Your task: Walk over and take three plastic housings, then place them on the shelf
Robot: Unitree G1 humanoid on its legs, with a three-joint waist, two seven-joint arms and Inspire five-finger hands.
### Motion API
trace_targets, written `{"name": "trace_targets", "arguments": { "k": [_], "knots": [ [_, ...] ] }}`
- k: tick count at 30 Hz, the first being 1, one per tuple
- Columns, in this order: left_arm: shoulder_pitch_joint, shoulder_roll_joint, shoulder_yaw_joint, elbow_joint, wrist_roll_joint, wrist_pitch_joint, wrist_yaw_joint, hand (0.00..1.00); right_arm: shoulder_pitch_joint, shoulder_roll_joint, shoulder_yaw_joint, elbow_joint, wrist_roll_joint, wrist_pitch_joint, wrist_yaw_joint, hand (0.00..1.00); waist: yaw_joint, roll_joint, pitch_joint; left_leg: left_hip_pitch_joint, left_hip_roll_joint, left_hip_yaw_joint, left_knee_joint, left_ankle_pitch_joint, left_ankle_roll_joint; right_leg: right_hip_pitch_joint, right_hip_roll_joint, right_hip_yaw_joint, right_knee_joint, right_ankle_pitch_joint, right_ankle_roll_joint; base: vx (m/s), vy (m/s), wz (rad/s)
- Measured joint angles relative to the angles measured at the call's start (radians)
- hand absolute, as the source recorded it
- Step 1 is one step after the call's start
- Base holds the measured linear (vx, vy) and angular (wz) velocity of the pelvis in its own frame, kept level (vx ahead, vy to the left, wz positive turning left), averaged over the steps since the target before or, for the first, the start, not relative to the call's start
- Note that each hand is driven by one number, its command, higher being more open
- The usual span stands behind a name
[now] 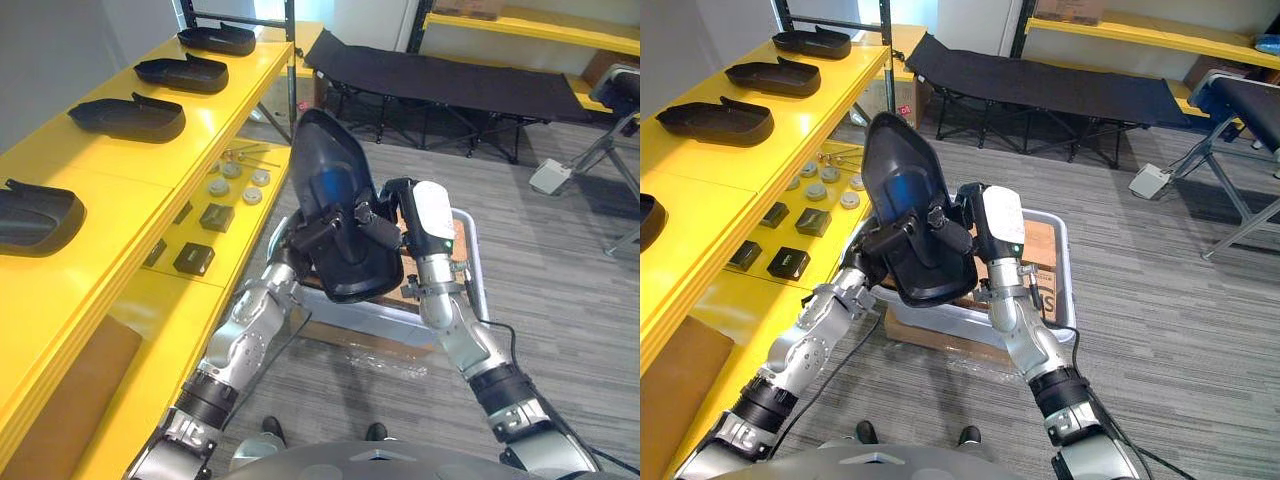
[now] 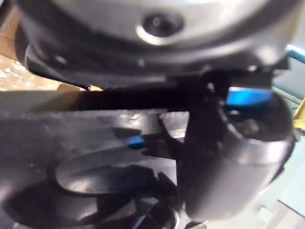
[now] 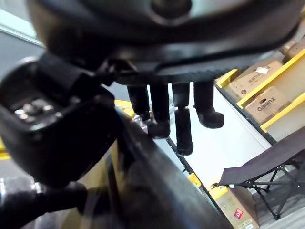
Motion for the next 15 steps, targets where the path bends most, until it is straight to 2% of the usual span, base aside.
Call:
{"name": "trace_targets", "arguments": {
  "k": [1,7,9,12,14,15],
  "knots": [
    [0.006,0.000,0.000,-0.004,0.000,-0.004,-0.002,0.00,0.003,0.002,0.001,-0.004,0.004,0.000,-0.001,1.00,-0.002,0.000,-0.001,0.000,0.000,0.000,0.000,0.000,0.000,0.000,0.000,0.000,0.000,0.000,0.000,0.00,0.000,0.00],
    [0.028,-0.042,0.014,-0.014,0.000,-0.050,-0.018,0.00,0.072,0.042,0.000,-0.089,0.131,-0.008,-0.020,1.00,-0.001,0.009,-0.009,0.000,0.001,0.003,0.000,-0.001,-0.001,-0.002,0.002,0.000,0.000,-0.003,-0.002,0.00,0.000,-0.01],
    [0.061,-0.085,0.059,-0.055,0.014,-0.086,-0.011,0.00,0.112,0.073,0.009,-0.131,0.221,-0.052,-0.012,1.00,-0.007,0.012,-0.011,0.000,0.002,0.003,0.000,-0.003,-0.004,-0.003,0.002,0.000,0.000,-0.008,-0.003,0.00,0.000,0.00],
    [0.085,-0.119,0.110,-0.125,0.063,-0.152,-0.007,0.00,0.173,0.080,0.051,-0.178,0.373,-0.113,0.081,1.00,-0.005,0.012,-0.012,0.000,0.003,0.003,0.000,-0.004,-0.005,-0.003,0.003,-0.001,0.000,-0.011,-0.005,0.00,0.000,0.00],
    [0.094,-0.116,0.167,-0.202,0.088,-0.210,-0.004,0.00,0.216,0.083,0.069,-0.225,0.558,-0.153,0.220,1.00,-0.003,0.017,-0.015,0.000,0.002,0.000,0.000,-0.004,-0.006,-0.002,0.003,-0.003,0.000,-0.010,-0.003,0.00,0.000,0.00],
    [0.096,-0.112,0.184,-0.215,0.109,-0.228,-0.003,0.00,0.218,0.084,0.066,-0.231,0.594,-0.158,0.247,1.00,-0.003,0.018,-0.015,0.000,0.002,-0.001,0.000,-0.004,-0.006,-0.002,0.003,-0.003,0.001,-0.010,-0.002,0.00,0.000,0.00]
  ]
}}
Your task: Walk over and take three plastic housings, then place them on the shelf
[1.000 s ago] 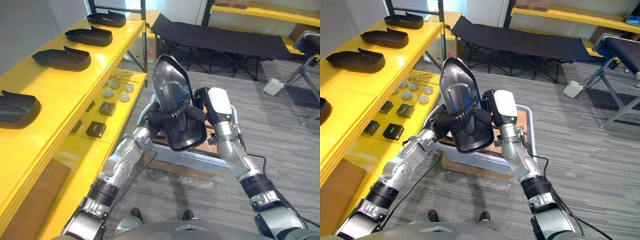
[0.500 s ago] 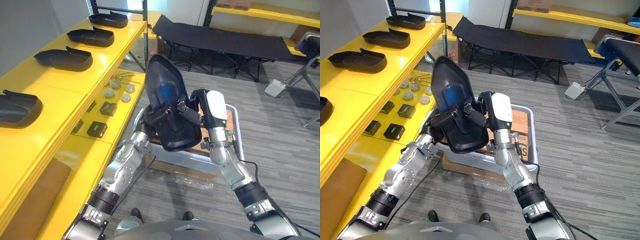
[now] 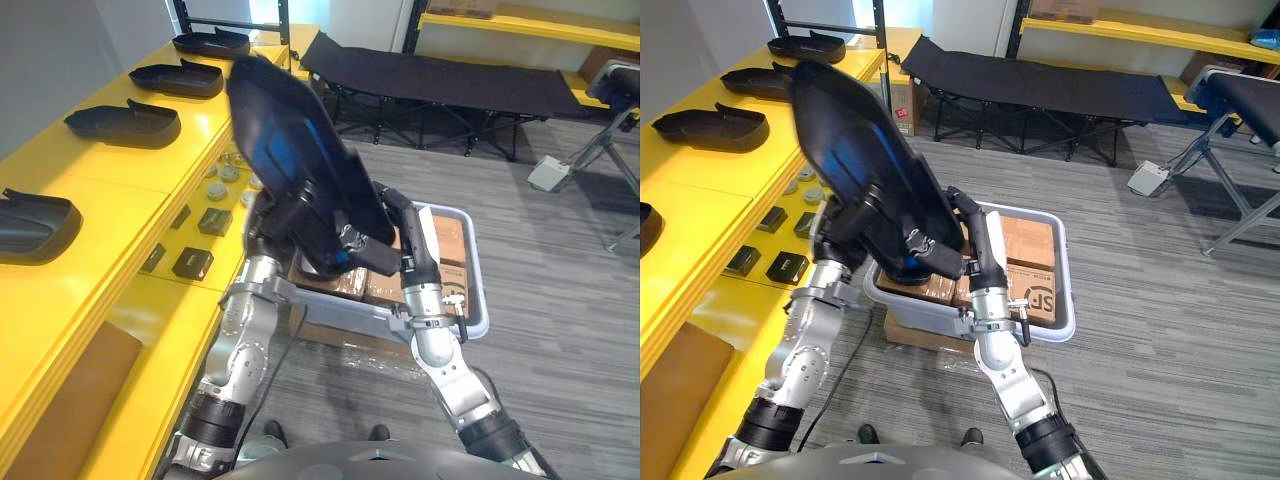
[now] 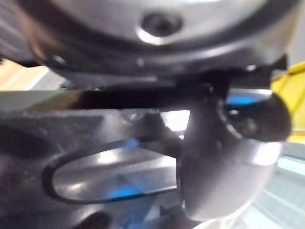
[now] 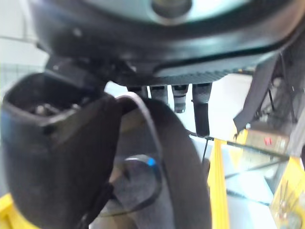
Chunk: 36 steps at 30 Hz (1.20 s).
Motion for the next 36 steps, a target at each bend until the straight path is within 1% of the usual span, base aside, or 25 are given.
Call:
{"name": "trace_targets", "arguments": {
  "k": [2,3,5,6,8,9,11,13,14,15,16,17,18,19,20,22,24,28,32,34,35,36],
  "knots": [
    [0.003,0.012,0.064,-0.034,0.089,-0.061,0.010,0.00,0.003,0.002,-0.055,-0.025,0.108,-0.014,0.089,1.00,0.002,0.001,-0.001,0.000,-0.001,-0.003,0.000,0.000,0.000,0.001,-0.001,-0.002,0.000,0.000,0.000,0.00,0.000,0.02],
    [0.003,0.016,0.080,-0.035,0.122,-0.079,0.017,0.00,0.005,0.002,-0.077,-0.034,0.131,-0.014,0.107,1.00,0.003,0.001,-0.001,0.000,-0.001,-0.005,0.000,0.000,0.000,0.002,-0.001,-0.003,0.000,0.000,0.000,0.00,0.000,0.06],
    [0.019,0.041,0.141,-0.039,0.239,-0.127,0.047,0.00,0.015,0.001,-0.181,-0.072,0.219,-0.018,0.178,1.00,0.001,0.002,-0.004,0.000,-0.002,-0.008,0.000,-0.001,-0.001,0.005,-0.003,-0.009,-0.001,-0.003,0.001,0.00,0.000,0.05],
    [0.031,0.045,0.155,-0.049,0.250,-0.132,0.052,0.00,0.015,0.001,-0.207,-0.078,0.233,-0.018,0.193,1.00,-0.002,0.002,-0.005,0.000,-0.002,-0.008,0.000,-0.001,-0.001,0.005,-0.003,-0.009,-0.001,-0.004,0.001,0.00,0.000,0.00],
    [0.075,0.048,0.210,-0.071,0.293,-0.156,0.060,0.00,0.021,-0.003,-0.313,-0.084,0.297,-0.015,0.259,1.00,-0.010,0.002,-0.012,0.000,-0.001,-0.007,0.000,-0.003,-0.003,0.004,-0.003,-0.009,-0.001,-0.009,-0.004,0.00,0.000,0.00],
    [0.082,0.050,0.216,-0.070,0.309,-0.161,0.062,0.00,0.025,-0.007,-0.335,-0.084,0.310,-0.013,0.270,1.00,-0.010,0.003,-0.016,0.000,-0.001,-0.006,0.000,-0.003,-0.004,0.004,-0.003,-0.009,-0.001,-0.009,-0.004,0.00,0.000,0.00],
    [0.095,0.061,0.233,-0.069,0.390,-0.171,0.082,0.00,0.038,-0.021,-0.395,-0.084,0.348,-0.013,0.297,1.00,-0.013,0.004,-0.023,0.000,0.001,-0.005,0.000,-0.003,-0.004,0.004,-0.001,-0.009,-0.001,-0.009,-0.004,0.00,0.000,0.00],
    [0.109,0.078,0.250,-0.069,0.455,-0.186,0.092,0.00,0.068,-0.044,-0.454,-0.084,0.401,-0.011,0.341,1.00,-0.026,0.008,-0.026,0.001,0.002,0.001,0.000,-0.004,-0.005,0.001,0.001,-0.003,-0.001,-0.008,-0.002,0.00,-0.006,-0.07],
    [0.115,0.078,0.255,-0.069,0.474,-0.188,0.094,0.00,0.078,-0.044,-0.468,-0.085,0.405,-0.011,0.345,1.00,-0.028,0.010,-0.028,0.001,0.003,0.005,0.000,-0.005,-0.006,-0.001,0.001,0.000,-0.001,-0.008,-0.002,0.00,0.000,-0.12],
    [0.125,0.079,0.258,-0.069,0.505,-0.188,0.099,0.00,0.111,-0.042,-0.501,-0.089,0.410,-0.003,0.353,1.00,-0.032,0.014,-0.033,0.002,0.004,0.009,0.000,-0.007,-0.008,-0.002,0.001,0.004,-0.001,-0.008,-0.002,0.00,0.000,-0.10],
    [0.138,0.079,0.265,-0.069,0.514,-0.191,0.091,0.00,0.147,-0.039,-0.533,-0.098,0.405,0.034,0.363,1.00,-0.040,0.019,-0.038,0.003,0.004,0.011,0.000,-0.008,-0.009,-0.002,0.001,0.005,-0.001,-0.008,0.000,0.00,0.000,-0.07],
    [0.149,0.079,0.272,-0.071,0.514,-0.195,0.085,0.00,0.160,-0.037,-0.541,-0.098,0.404,0.051,0.363,1.00,-0.045,0.021,-0.039,0.004,0.005,0.012,0.000,-0.009,-0.009,-0.002,0.002,0.006,-0.001,-0.008,0.000,0.00,-0.005,-0.09],
    [0.176,0.078,0.281,-0.073,0.508,-0.204,0.066,0.00,0.197,-0.030,-0.551,-0.099,0.369,0.088,0.357,1.00,-0.054,0.025,-0.042,0.007,0.008,0.020,0.000,-0.011,-0.012,-0.003,0.004,0.013,-0.001,-0.009,0.000,0.01,-0.030,-0.21],
    [0.213,0.072,0.286,-0.090,0.490,-0.205,0.040,0.00,0.240,-0.018,-0.555,-0.102,0.315,0.133,0.343,1.00,-0.055,0.028,-0.043,0.014,0.017,0.032,0.000,-0.015,-0.014,-0.004,0.007,0.026,-0.001,-0.010,-0.002,0.02,-0.038,-0.26],
    [0.237,0.068,0.286,-0.104,0.468,-0.205,0.026,0.00,0.263,-0.009,-0.555,-0.102,0.291,0.157,0.337,1.00,-0.056,0.028,-0.044,0.017,0.020,0.037,0.000,-0.017,-0.017,-0.004,0.010,0.031,-0.001,-0.012,-0.003,0.01,-0.040,-0.25],
    [0.303,0.050,0.285,-0.151,0.411,-0.206,-0.025,0.00,0.338,0.033,-0.550,-0.101,0.224,0.229,0.305,1.00,-0.058,0.028,-0.044,0.019,0.027,0.042,0.000,-0.020,-0.022,-0.005,0.017,0.034,-0.001,-0.015,-0.007,0.01,-0.037,-0.10],
    [0.333,0.042,0.288,-0.164,0.378,-0.209,-0.045,0.00,0.378,0.062,-0.546,-0.098,0.220,0.267,0.292,1.00,-0.056,0.033,-0.047,0.019,0.032,0.045,0.000,-0.021,-0.024,-0.006,0.022,0.034,-0.001,-0.016,-0.009,0.01,-0.037,-0.04],
    [0.352,0.040,0.317,-0.175,0.359,-0.209,-0.019,0.00,0.369,0.073,-0.506,-0.092,0.222,0.273,0.293,1.00,-0.053,0.039,-0.051,0.019,0.039,0.049,0.008,-0.023,-0.029,-0.005,0.031,0.036,-0.001,-0.018,-0.013,0.00,-0.015,-0.03],
    [0.356,0.030,0.363,-0.184,0.362,-0.208,0.045,0.00,0.312,0.069,-0.398,-0.077,0.250,0.273,0.293,1.00,-0.042,0.040,-0.050,0.015,0.042,0.021,0.011,-0.021,-0.030,0.010,0.035,0.006,-0.001,-0.022,-0.018,0.00,-0.019,0.17],
    [0.358,0.015,0.379,-0.191,0.386,-0.207,0.090,0.00,0.260,0.054,-0.343,-0.043,0.247,0.273,0.280,1.00,-0.013,0.039,-0.050,-0.001,0.042,-0.015,0.020,-0.020,-0.030,0.019,0.033,-0.028,-0.001,-0.027,-0.019,0.01,-0.012,0.54],
    [0.359,0.004,0.394,-0.193,0.405,-0.205,0.108,0.00,0.217,0.033,-0.309,-0.016,0.246,0.273,0.273,1.00,0.006,0.039,-0.050,-0.021,0.040,-0.046,0.028,-0.017,-0.027,0.021,0.031,-0.058,-0.001,-0.029,-0.018,0.01,-0.010,0.64],
    [0.364,-0.001,0.403,-0.196,0.407,-0.204,0.115,0.00,0.191,0.023,-0.297,0.003,0.240,0.273,0.274,1.00,0.015,0.040,-0.050,-0.029,0.038,-0.063,0.028,-0.013,-0.027,0.022,0.030,-0.075,-0.001,-0.029,-0.017,0.01,-0.011,0.80]
  ]
}}
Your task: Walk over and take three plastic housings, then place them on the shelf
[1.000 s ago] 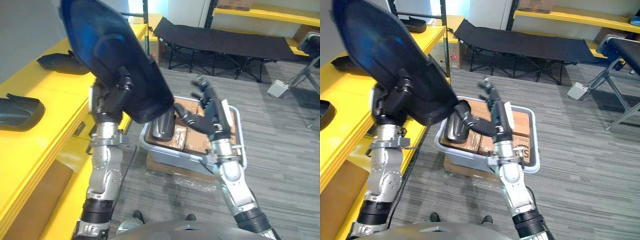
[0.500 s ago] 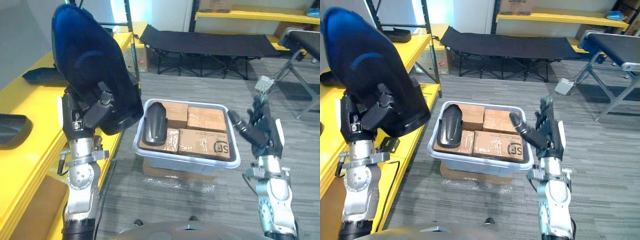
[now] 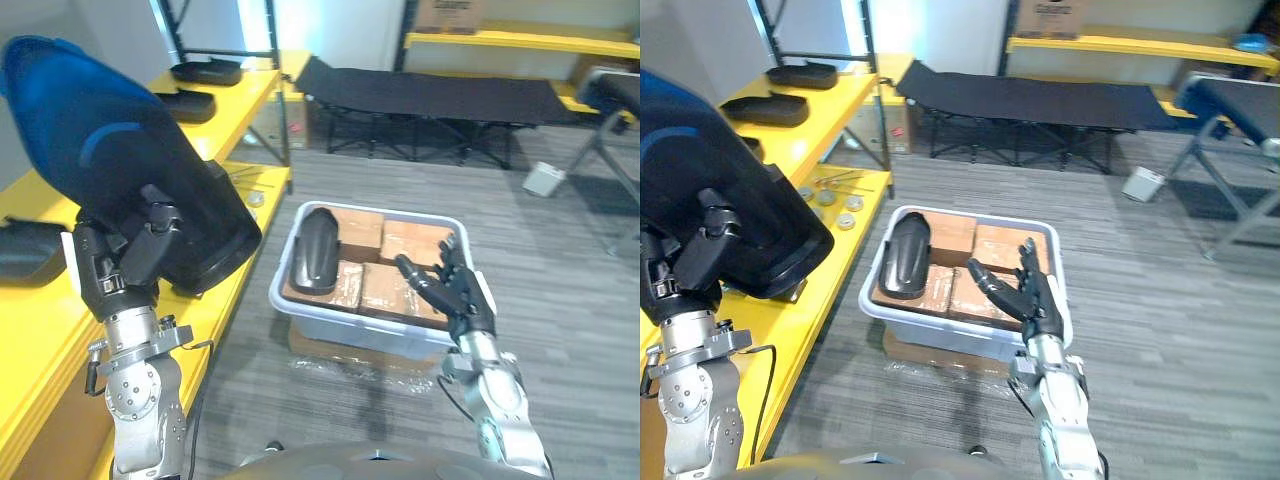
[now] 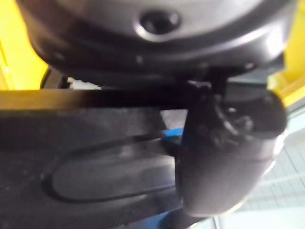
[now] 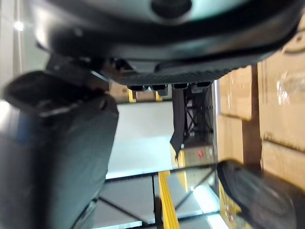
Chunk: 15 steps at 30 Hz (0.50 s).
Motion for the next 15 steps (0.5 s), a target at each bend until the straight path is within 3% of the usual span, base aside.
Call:
{"name": "trace_targets", "arguments": {
  "k": [4,10,12,15],
  "knots": [
    [0.088,-0.025,0.074,-0.034,0.026,0.018,0.033,0.00,-0.138,-0.055,0.038,0.065,-0.001,0.001,0.002,1.00,0.076,0.001,0.002,-0.038,-0.009,-0.124,0.000,0.022,0.004,0.038,-0.001,-0.127,0.001,-0.014,0.009,0.03,-0.011,0.84],
    [0.216,-0.084,0.170,-0.053,0.023,0.018,0.024,0.00,-0.307,-0.098,0.137,0.117,0.001,0.034,-0.002,1.00,0.186,-0.011,0.009,-0.061,-0.035,-0.238,0.002,0.026,-0.001,0.084,-0.013,-0.233,0.006,-0.046,0.018,0.02,0.014,0.62],
    [0.245,-0.105,0.176,-0.072,0.019,0.018,0.015,0.00,-0.331,-0.091,0.184,0.119,-0.001,0.046,-0.001,1.00,0.209,-0.013,0.012,-0.079,-0.039,-0.254,0.024,0.019,-0.001,0.085,-0.016,-0.253,0.012,-0.053,0.016,0.02,0.019,0.33],
    [0.258,-0.113,0.174,-0.091,0.018,0.018,-0.026,0.00,-0.327,-0.055,0.218,0.123,-0.044,0.080,0.002,1.00,0.205,-0.005,0.027,-0.115,-0.045,-0.257,0.081,-0.008,0.023,0.110,-0.033,-0.318,0.054,-0.076,0.027,0.02,0.038,0.65]
  ]
}}
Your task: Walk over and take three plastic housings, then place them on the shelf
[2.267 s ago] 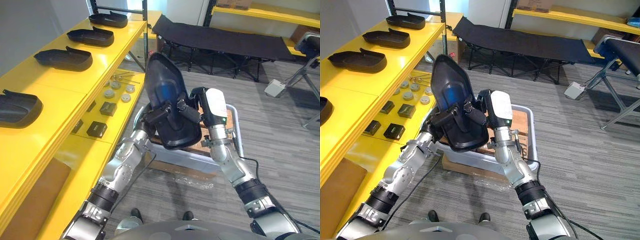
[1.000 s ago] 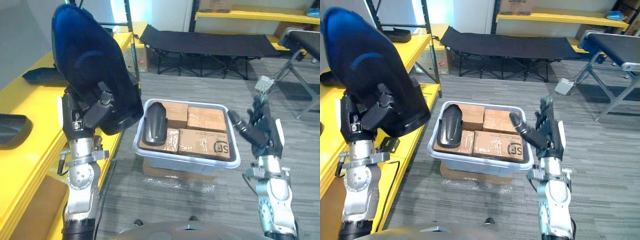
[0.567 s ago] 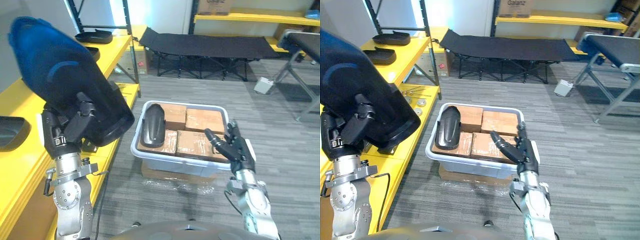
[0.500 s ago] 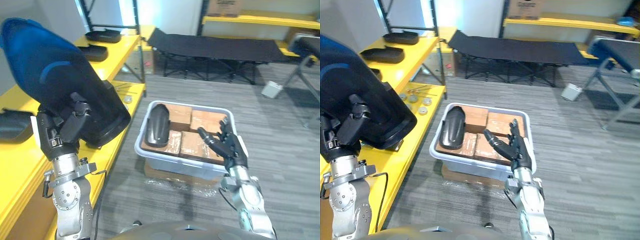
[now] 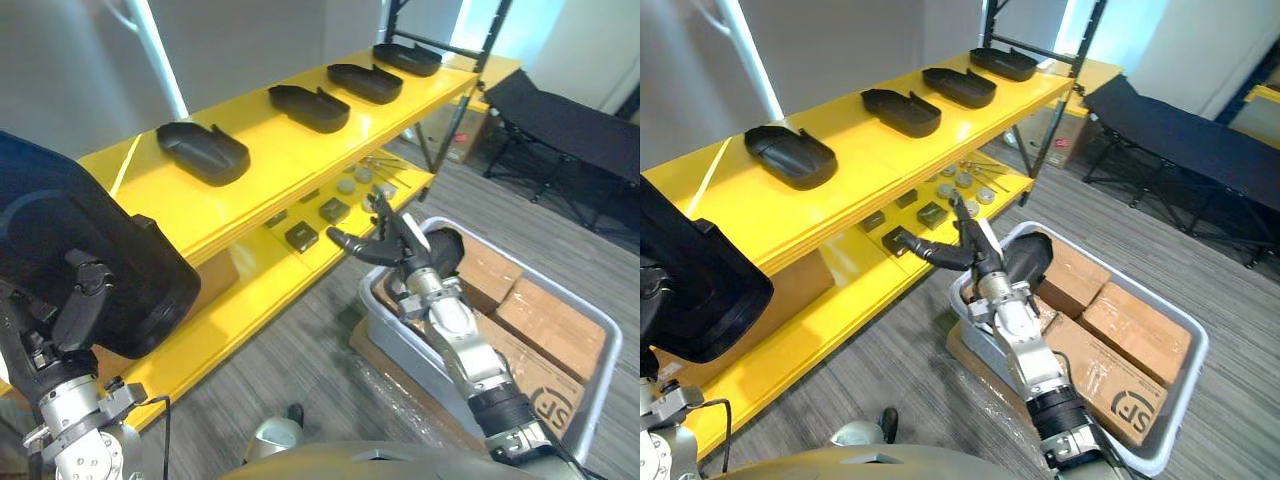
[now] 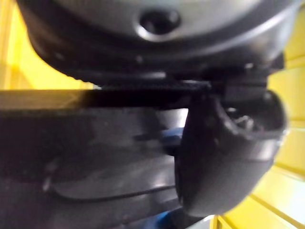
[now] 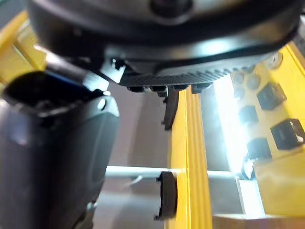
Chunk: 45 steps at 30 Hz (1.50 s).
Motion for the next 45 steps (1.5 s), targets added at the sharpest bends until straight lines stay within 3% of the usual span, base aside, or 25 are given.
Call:
{"name": "trace_targets", "arguments": {
  "k": [1,3,5,11,14,16,18,19,22,24,25,27,30,32,33,35,38,39,42,43,45],
  "knots": [
    [-0.015,0.001,-0.011,-0.011,0.001,0.000,-0.035,0.00,0.016,-0.003,-0.009,-0.003,0.000,0.012,0.000,1.00,-0.028,0.005,0.017,-0.023,0.023,0.100,0.049,-0.017,0.010,0.019,-0.008,-0.049,0.019,-0.012,0.009,-0.01,0.049,0.92],
    [-0.040,0.000,-0.036,-0.013,0.001,-0.001,-0.061,0.00,0.047,-0.012,-0.038,-0.005,-0.013,0.026,0.002,1.00,-0.047,0.019,0.030,-0.031,0.039,0.150,0.060,-0.005,0.024,0.023,-0.019,-0.081,0.052,-0.026,0.017,-0.01,0.062,0.83],
    [-0.049,0.001,-0.065,-0.016,0.002,-0.001,-0.063,0.00,0.080,-0.013,-0.068,-0.005,-0.037,0.042,0.022,1.00,-0.058,0.033,0.048,-0.029,0.022,0.148,0.047,0.013,0.026,0.013,-0.040,-0.069,0.071,-0.032,0.016,0.00,0.116,0.20],
    [-0.059,0.007,-0.086,-0.016,0.033,0.000,-0.019,0.00,0.143,-0.013,-0.106,-0.014,-0.014,0.036,0.072,1.00,-0.086,0.033,0.055,-0.003,0.006,0.170,-0.009,0.019,0.029,0.000,-0.057,-0.041,0.084,-0.047,0.016,-0.02,0.071,-0.10],
    [-0.087,0.045,-0.103,-0.016,0.049,-0.001,-0.031,0.00,0.175,-0.012,-0.106,-0.041,-0.009,0.007,0.071,1.00,-0.107,0.031,0.057,-0.006,-0.008,0.131,-0.014,0.026,0.031,-0.022,-0.054,0.030,0.147,-0.112,0.016,0.00,0.005,0.39],
    [-0.141,0.087,-0.162,-0.009,0.053,-0.001,-0.065,0.00,0.227,-0.007,-0.142,-0.073,0.041,-0.054,0.068,1.00,-0.148,0.030,0.059,-0.013,-0.035,0.024,-0.033,0.064,0.041,-0.035,-0.039,0.169,0.216,-0.174,-0.006,0.00,-0.047,1.39],
    [-0.178,0.118,-0.193,-0.006,0.058,-0.001,-0.092,0.00,0.234,-0.003,-0.170,-0.073,0.047,-0.070,0.068,1.00,-0.166,0.028,0.061,-0.011,-0.053,-0.031,-0.057,0.103,0.032,-0.037,-0.039,0.222,0.257,-0.202,-0.001,0.02,-0.022,1.13],
    [-0.196,0.140,-0.197,-0.007,0.063,-0.003,-0.107,0.00,0.230,-0.003,-0.187,-0.071,0.046,-0.084,0.074,1.00,-0.159,0.027,0.073,-0.010,-0.055,-0.047,-0.060,0.117,0.028,-0.037,-0.040,0.221,0.277,-0.223,0.002,-0.05,-0.108,0.53],
    [-0.164,0.145,-0.194,-0.006,0.068,-0.003,-0.112,0.00,0.227,-0.009,-0.207,-0.071,0.046,-0.131,0.120,1.00,-0.145,0.057,0.092,-0.014,-0.039,-0.046,-0.043,0.126,0.023,-0.025,-0.022,0.214,0.285,-0.231,-0.007,-0.08,-0.104,0.17],
    [-0.143,0.147,-0.194,-0.004,0.070,-0.002,-0.126,0.00,0.230,-0.015,-0.212,-0.071,0.045,-0.138,0.135,1.00,-0.150,0.071,0.099,-0.022,-0.022,0.020,-0.030,0.093,0.036,-0.015,-0.019,0.196,0.283,-0.232,-0.008,-0.12,-0.033,0.24],
    [-0.143,0.150,-0.196,0.005,0.069,-0.002,-0.141,0.00,0.238,-0.017,-0.215,-0.072,0.047,-0.144,0.135,1.00,-0.164,0.076,0.103,-0.042,0.016,0.130,0.015,0.058,0.037,-0.002,-0.011,0.165,0.274,-0.232,-0.008,-0.09,-0.044,0.49],
    [-0.144,0.161,-0.221,0.022,0.069,-0.002,-0.157,0.00,0.260,-0.037,-0.230,-0.074,0.056,-0.166,0.134,1.00,-0.176,0.092,0.102,-0.060,0.045,0.193,0.048,0.057,0.036,0.001,-0.012,0.139,0.282,-0.237,-0.009,-0.07,-0.017,0.50],
    [-0.106,0.170,-0.225,0.037,0.070,-0.001,-0.150,0.00,0.263,-0.049,-0.232,-0.074,0.067,-0.190,0.134,1.00,-0.168,0.102,0.105,-0.068,0.039,0.225,0.077,0.053,0.034,-0.018,-0.039,0.137,0.330,-0.291,-0.015,-0.08,0.044,0.12],
    [-0.106,0.177,-0.224,0.043,0.070,-0.001,-0.147,0.00,0.262,-0.044,-0.232,-0.074,0.088,-0.204,0.134,1.00,-0.164,0.091,0.104,-0.071,0.030,0.244,0.078,0.030,0.031,-0.015,-0.063,0.121,0.326,-0.298,-0.011,-0.01,0.078,0.24],
    [-0.110,0.180,-0.220,0.043,0.070,-0.001,-0.148,0.00,0.260,-0.029,-0.232,-0.080,0.104,-0.213,0.130,1.00,-0.161,0.083,0.104,-0.085,0.024,0.249,0.108,0.016,0.059,-0.017,-0.076,0.110,0.332,-0.301,-0.009,0.08,0.086,0.41],
    [-0.114,0.185,-0.196,0.045,0.070,-0.001,-0.148,0.00,0.245,0.002,-0.229,-0.087,0.138,-0.222,0.119,1.00,-0.149,0.077,0.103,-0.106,-0.001,0.241,0.173,0.001,0.077,-0.008,-0.117,0.089,0.383,-0.338,0.021,0.10,0.086,0.39],
    [-0.122,0.191,-0.145,0.049,0.068,-0.001,-0.156,0.00,0.224,0.031,-0.213,-0.087,0.141,-0.221,0.074,1.00,-0.122,0.028,0.075,-0.129,-0.071,0.202,0.237,-0.080,0.095,0.028,-0.178,0.051,0.430,-0.348,0.037,0.29,0.078,0.59],
    [-0.130,0.192,-0.136,0.053,0.064,-0.001,-0.159,0.00,0.220,0.027,-0.213,-0.087,0.141,-0.221,0.068,1.00,-0.120,0.025,0.074,-0.133,-0.082,0.187,0.249,-0.082,0.104,0.018,-0.196,0.055,0.472,-0.332,0.037,0.24,0.054,0.74],
    [-0.157,0.208,-0.090,0.064,0.047,-0.001,-0.162,0.00,0.188,0.029,-0.211,-0.076,0.128,-0.220,0.039,1.00,-0.104,0.019,0.076,-0.094,-0.102,0.140,0.232,-0.101,0.114,-0.114,-0.272,0.173,0.799,-0.176,0.000,0.32,0.096,0.53],
    [-0.158,0.217,-0.083,0.067,0.046,-0.001,-0.131,0.00,0.163,0.037,-0.206,-0.066,0.096,-0.220,0.037,1.00,-0.108,0.024,0.078,-0.046,-0.094,0.117,0.195,-0.102,0.115,-0.176,-0.274,0.238,0.897,-0.203,-0.021,0.30,0.025,0.21],
    [-0.164,0.223,-0.083,0.066,0.045,-0.001,-0.115,0.00,0.148,0.036,-0.205,-0.066,0.068,-0.228,0.038,1.00,-0.110,0.032,0.077,0.004,-0.078,0.098,0.159,-0.102,0.109,-0.212,-0.239,0.261,0.868,-0.238,-0.045,0.22,0.012,0.22]
  ]
}}
